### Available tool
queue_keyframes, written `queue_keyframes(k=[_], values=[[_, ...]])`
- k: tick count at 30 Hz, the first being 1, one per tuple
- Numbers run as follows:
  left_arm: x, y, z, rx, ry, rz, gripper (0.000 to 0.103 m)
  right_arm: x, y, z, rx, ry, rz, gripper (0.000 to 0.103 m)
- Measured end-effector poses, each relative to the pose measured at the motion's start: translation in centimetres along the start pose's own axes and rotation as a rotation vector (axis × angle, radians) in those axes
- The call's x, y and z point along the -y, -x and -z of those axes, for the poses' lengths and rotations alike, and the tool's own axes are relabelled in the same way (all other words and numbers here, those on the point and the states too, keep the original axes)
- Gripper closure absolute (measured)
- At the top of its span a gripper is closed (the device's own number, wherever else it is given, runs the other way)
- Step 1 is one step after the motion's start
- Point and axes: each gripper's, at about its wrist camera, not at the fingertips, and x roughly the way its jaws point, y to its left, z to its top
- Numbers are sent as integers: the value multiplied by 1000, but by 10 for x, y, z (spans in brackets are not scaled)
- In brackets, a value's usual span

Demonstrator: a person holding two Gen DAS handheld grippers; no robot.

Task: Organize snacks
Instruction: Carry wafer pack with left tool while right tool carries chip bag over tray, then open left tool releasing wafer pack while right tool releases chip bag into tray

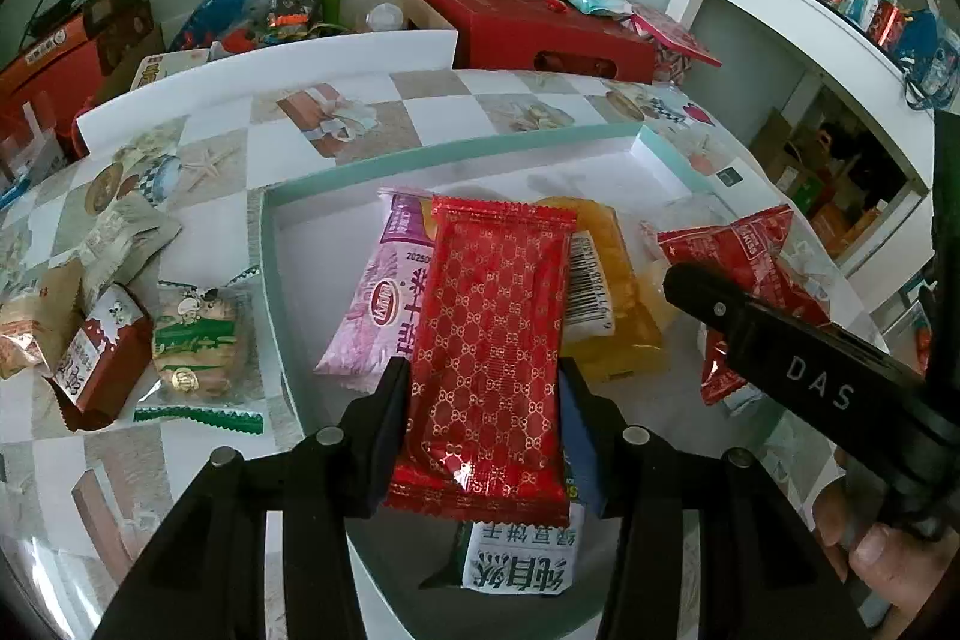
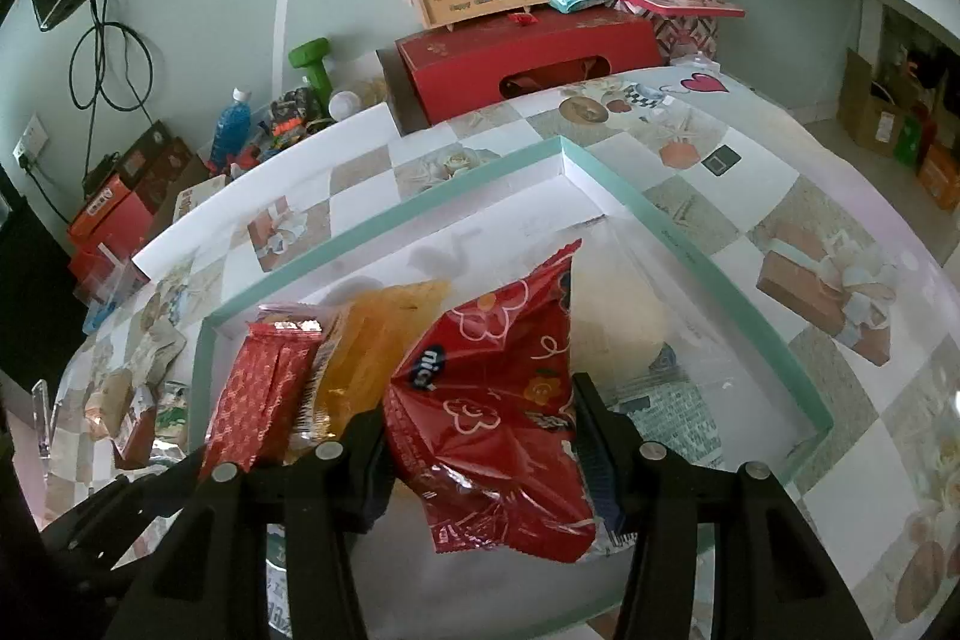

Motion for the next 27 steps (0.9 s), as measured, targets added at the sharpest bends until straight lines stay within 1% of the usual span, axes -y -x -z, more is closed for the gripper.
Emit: queue_keyframes(k=[3, 5, 6, 7, 14, 18, 20, 21, 23, 24, 25, 27], values=[[-1, 3, -1, 0, 15, 8, 52, -1, 1, -1, 3, 8, 18, 46], [-1, 7, -2, 5, 19, 13, 49, 0, 3, -1, 4, 3, 17, 44], [-1, 9, -3, 8, 18, 15, 43, 1, 4, -2, 6, 1, 17, 41], [-1, 12, -4, 16, 16, 14, 42, 2, 6, -2, 12, -1, 20, 37], [-3, 31, -9, 61, 17, 9, 42, 2, 17, -6, 39, -1, 31, 36], [-12, 33, -10, 56, 43, -21, 40, 1, 16, -6, 30, 7, 35, 36], [-19, 30, -10, 44, 67, -49, 36, -1, 14, -5, 23, 13, 38, 36], [-22, 29, -10, 38, 79, -68, 32, -2, 12, -5, 18, 18, 39, 34], [-30, 27, -9, 31, 100, -100, 29, -4, 10, -4, 9, 28, 44, 26], [-34, 26, -9, 28, 111, -116, 28, -5, 8, -3, 3, 36, 50, 17], [-38, 26, -8, 28, 120, -130, 23, -6, 7, -3, -1, 42, 58, 10], [-44, 26, -7, 35, 134, -159, 15, -8, 5, -2, -5, 53, 70, 8]])
